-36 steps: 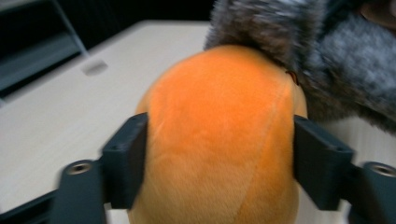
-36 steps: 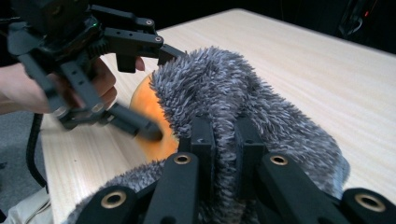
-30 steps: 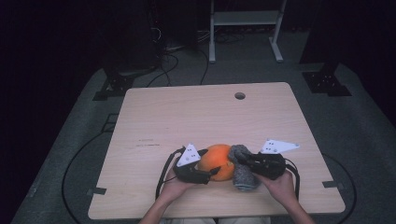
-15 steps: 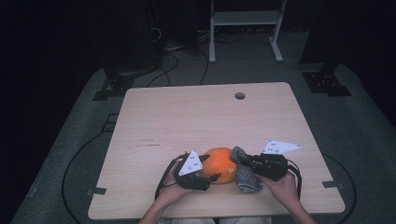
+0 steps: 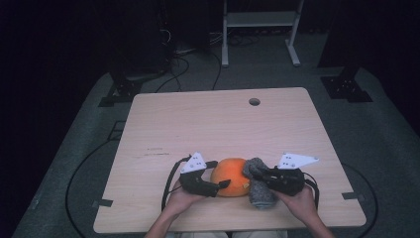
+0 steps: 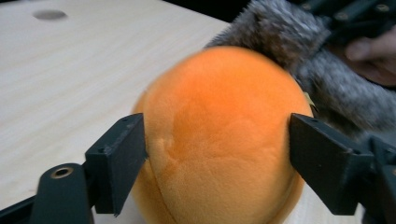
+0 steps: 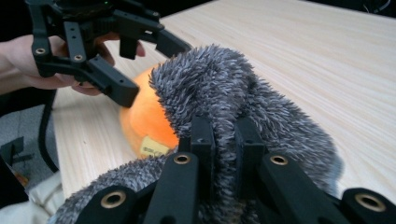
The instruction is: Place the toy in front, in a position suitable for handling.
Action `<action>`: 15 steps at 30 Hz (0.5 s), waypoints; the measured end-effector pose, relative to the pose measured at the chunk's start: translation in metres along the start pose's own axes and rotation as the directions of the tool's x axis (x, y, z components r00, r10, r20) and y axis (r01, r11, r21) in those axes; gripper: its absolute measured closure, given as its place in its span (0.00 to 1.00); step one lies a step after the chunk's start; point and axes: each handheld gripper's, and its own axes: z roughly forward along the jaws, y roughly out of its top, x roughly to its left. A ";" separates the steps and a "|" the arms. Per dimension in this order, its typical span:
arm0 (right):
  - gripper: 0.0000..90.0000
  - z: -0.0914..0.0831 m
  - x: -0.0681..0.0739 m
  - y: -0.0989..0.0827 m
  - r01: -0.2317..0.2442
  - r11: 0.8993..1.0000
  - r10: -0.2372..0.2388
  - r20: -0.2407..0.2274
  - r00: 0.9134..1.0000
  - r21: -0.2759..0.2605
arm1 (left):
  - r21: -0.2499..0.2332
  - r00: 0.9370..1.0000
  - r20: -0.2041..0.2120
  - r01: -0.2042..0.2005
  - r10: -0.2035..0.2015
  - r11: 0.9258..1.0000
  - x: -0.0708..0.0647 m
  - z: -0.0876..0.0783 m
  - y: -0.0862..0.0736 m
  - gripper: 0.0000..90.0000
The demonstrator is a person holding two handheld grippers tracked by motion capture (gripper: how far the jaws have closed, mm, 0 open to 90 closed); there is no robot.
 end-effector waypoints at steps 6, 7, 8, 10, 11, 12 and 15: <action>0.90 -0.011 -0.018 -0.009 -0.084 0.996 0.082 0.062 0.995 0.025 | 0.018 0.997 -0.021 -0.071 0.072 0.997 -0.010 0.002 0.002 0.27; 0.90 -0.014 -0.015 -0.004 -0.071 0.997 0.071 0.034 0.997 -0.016 | 0.023 0.996 -0.023 -0.087 0.087 0.996 -0.012 0.003 0.003 0.28; 0.90 -0.016 -0.009 0.001 -0.053 0.998 0.053 0.008 0.999 -0.046 | 0.027 0.995 -0.024 -0.098 0.099 0.995 -0.013 0.004 0.003 0.28; 0.90 -0.014 0.004 0.010 0.014 0.998 -0.016 -0.022 1.000 -0.063 | 0.035 0.992 -0.025 -0.121 0.122 0.992 -0.016 0.007 0.003 0.28; 0.90 -0.011 0.008 0.012 0.047 0.998 -0.048 -0.014 0.999 -0.042 | 0.034 0.992 -0.026 -0.126 0.127 0.991 -0.017 0.007 0.003 0.28; 0.90 -0.002 0.009 0.008 0.059 0.998 -0.059 -0.006 0.998 -0.005 | 0.041 0.992 -0.024 -0.123 0.124 0.992 -0.016 0.006 0.001 0.27; 0.90 -0.002 -0.003 0.002 0.007 1.000 -0.007 0.011 1.000 0.012 | 0.042 0.991 -0.026 -0.128 0.129 0.991 -0.016 0.005 0.000 0.27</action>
